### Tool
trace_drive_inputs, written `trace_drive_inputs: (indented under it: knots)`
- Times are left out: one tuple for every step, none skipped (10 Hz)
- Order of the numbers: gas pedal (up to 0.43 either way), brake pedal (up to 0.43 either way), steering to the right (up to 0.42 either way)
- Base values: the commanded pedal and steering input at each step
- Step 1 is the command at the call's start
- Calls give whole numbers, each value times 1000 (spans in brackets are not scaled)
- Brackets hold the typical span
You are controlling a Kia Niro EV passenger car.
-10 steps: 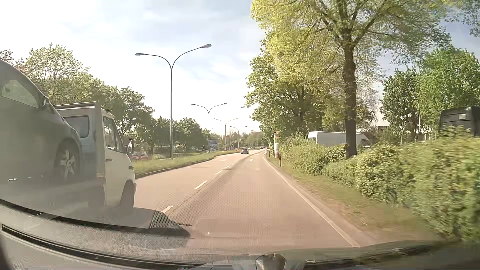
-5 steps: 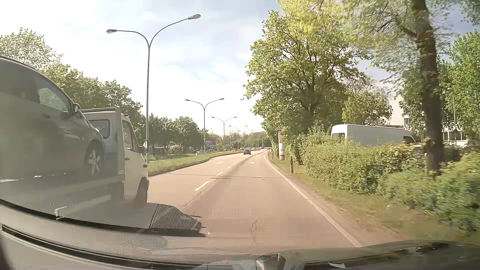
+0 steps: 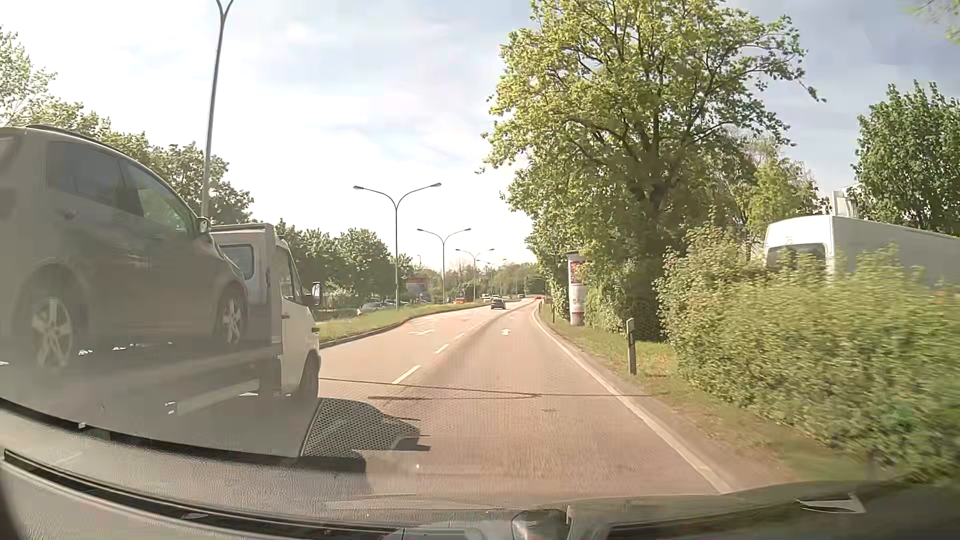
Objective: Follow the waypoints while adhering to traffic rules and regulations
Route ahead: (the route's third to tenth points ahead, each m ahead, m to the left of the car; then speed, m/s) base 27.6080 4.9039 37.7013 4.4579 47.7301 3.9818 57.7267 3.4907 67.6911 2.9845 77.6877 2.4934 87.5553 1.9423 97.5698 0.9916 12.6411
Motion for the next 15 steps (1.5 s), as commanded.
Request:
trace_drive_inputs:
  knots:
    - [79,0,1]
    - [79,0,2]
    - [79,0,2]
    - [79,0,3]
    - [79,0,3]
    - [79,0,3]
    - [79,0,3]
    - [79,0,4]
    - [79,0,4]
    - [79,0,3]
    - [79,0,4]
    - [79,0,4]
    - [79,0,4]
    - [79,0,3]
    - [79,0,3]
